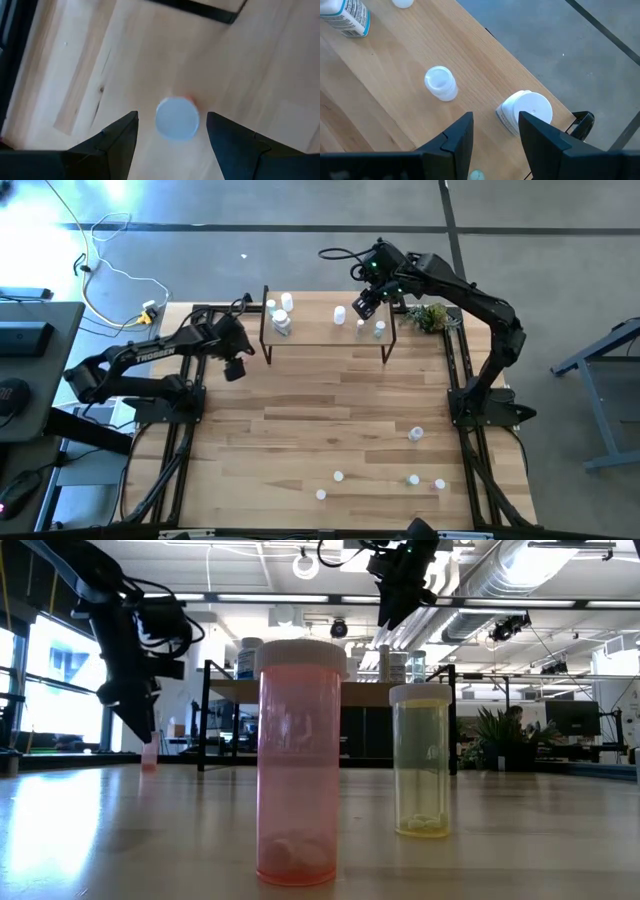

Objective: Pick and place medicine bottles onto shelf by color
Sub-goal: Put the top left red transparent pill bottle on the shelf

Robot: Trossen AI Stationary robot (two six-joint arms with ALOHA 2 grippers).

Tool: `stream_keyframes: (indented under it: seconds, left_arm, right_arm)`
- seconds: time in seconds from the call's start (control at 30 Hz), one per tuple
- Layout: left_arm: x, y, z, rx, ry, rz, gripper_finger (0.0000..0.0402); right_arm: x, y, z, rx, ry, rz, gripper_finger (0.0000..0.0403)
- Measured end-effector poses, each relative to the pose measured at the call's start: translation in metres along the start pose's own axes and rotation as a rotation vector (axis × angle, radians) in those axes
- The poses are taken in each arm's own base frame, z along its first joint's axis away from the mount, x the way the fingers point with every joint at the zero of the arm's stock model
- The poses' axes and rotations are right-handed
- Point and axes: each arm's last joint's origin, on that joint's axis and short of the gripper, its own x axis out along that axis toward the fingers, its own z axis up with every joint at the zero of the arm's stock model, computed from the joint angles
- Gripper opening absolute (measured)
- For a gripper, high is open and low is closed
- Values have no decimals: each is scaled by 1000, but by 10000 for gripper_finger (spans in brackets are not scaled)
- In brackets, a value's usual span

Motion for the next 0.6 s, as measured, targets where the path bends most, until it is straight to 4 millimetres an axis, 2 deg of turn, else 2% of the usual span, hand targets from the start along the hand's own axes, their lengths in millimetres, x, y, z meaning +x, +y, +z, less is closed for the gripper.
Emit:
stream_keyframes:
  seconds: [0.33, 0.6]
  left_arm:
    - [6, -1, 3, -20, -8, -42, 222]
    - [6, -1, 2, -2, 0, -50, 147]
  right_arm:
    - [0, 0, 0, 2, 0, 0, 149]
    - [0, 0, 0, 2, 0, -3, 149]
